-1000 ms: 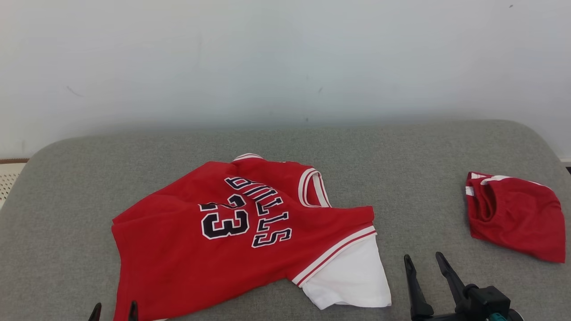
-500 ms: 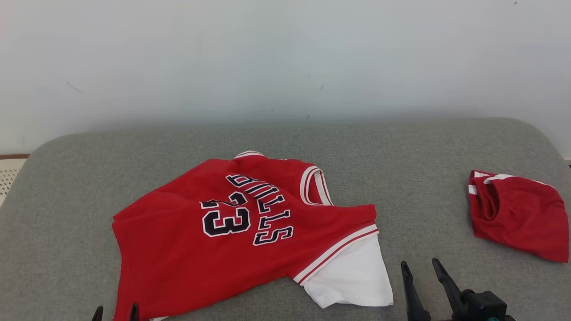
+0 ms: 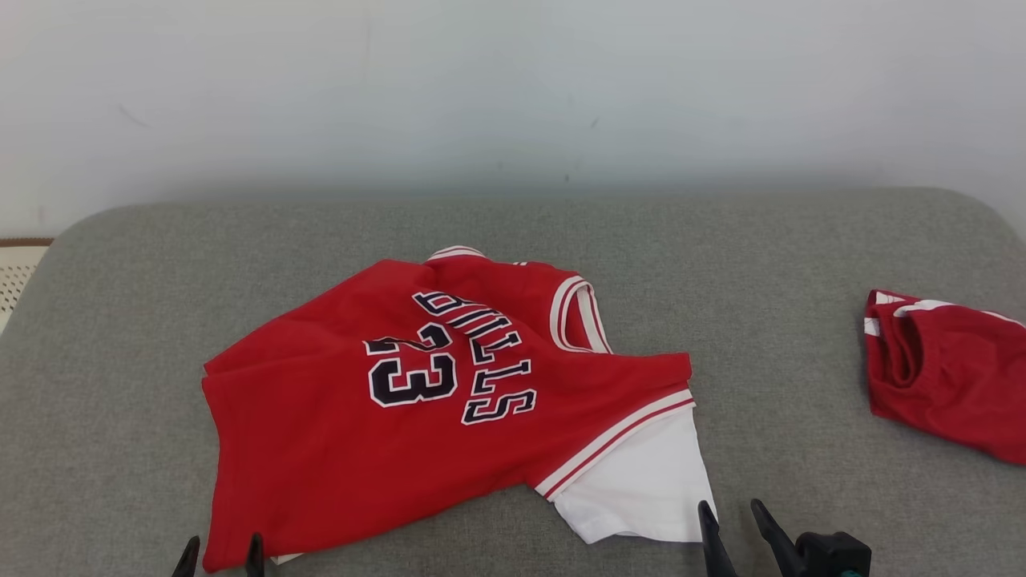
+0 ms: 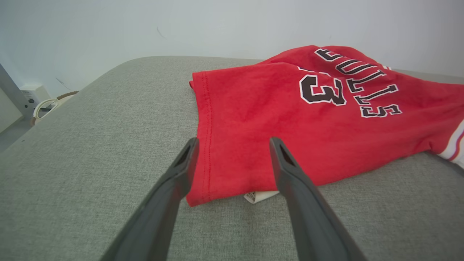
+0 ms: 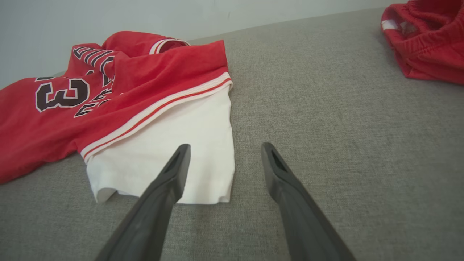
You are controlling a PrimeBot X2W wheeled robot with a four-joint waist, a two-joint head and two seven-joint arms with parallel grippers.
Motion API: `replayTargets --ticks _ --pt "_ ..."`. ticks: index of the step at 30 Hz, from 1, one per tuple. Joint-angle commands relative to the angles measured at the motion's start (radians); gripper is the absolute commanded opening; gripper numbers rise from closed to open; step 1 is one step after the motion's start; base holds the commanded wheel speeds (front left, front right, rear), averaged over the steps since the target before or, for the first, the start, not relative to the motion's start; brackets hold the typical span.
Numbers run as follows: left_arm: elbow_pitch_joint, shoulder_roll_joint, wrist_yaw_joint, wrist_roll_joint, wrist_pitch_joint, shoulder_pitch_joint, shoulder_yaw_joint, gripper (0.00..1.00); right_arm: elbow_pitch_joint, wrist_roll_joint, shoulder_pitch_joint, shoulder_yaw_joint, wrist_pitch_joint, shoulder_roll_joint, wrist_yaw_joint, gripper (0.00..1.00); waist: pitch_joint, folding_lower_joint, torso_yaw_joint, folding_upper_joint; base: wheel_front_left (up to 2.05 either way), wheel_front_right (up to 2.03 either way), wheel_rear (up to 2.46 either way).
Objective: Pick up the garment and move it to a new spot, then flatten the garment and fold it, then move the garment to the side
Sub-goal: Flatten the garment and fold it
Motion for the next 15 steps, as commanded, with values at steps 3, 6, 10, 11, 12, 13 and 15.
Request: replayTargets --ticks 3,6,10,11,12,13,15 --pt "0.001 0.000 -0.009 0.015 -0.004 -0.016 0.001 1.00 0.036 0.025 -0.029 -0.008 0.000 0.008 -0.001 1.00 0.020 -0.0001 0.009 0.0000 0.00 0.00 0.00" --pt "-0.002 0.002 -0.013 0.017 -0.004 -0.023 0.001 1.00 0.071 0.043 -0.052 -0.012 0.000 0.012 -0.001 1.00 0.033 -0.0001 0.015 0.0000 0.00 0.00 0.00" --pt "-0.006 0.000 -0.018 0.018 -0.004 -0.045 -0.001 1.00 0.113 0.064 -0.083 -0.002 0.000 0.014 -0.001 1.00 0.056 -0.0001 0.025 0.0000 0.00 0.00 0.00" --pt "-0.004 -0.001 -0.019 0.013 -0.004 -0.048 0.001 1.00 0.122 0.074 -0.089 0.004 0.000 0.014 -0.001 1.00 0.061 -0.0001 0.028 0.0000 0.00 0.00 0.00" --pt "0.002 -0.002 -0.021 0.009 -0.004 -0.053 0.001 1.00 0.128 0.079 -0.094 0.010 0.000 0.013 -0.001 1.00 0.067 -0.0001 0.031 0.0000 0.00 0.00 0.00" --pt "0.006 -0.003 -0.020 0.005 -0.004 -0.059 0.002 1.00 0.134 0.083 -0.100 0.015 0.000 0.013 -0.001 1.00 0.072 -0.0001 0.032 0.0000 0.00 0.00 0.00" --pt "0.015 -0.005 -0.022 -0.001 -0.004 -0.075 0.003 1.00 0.156 0.079 -0.115 0.022 0.001 0.013 -0.001 1.00 0.082 -0.0001 0.035 0.0000 0.00 0.00 0.00"
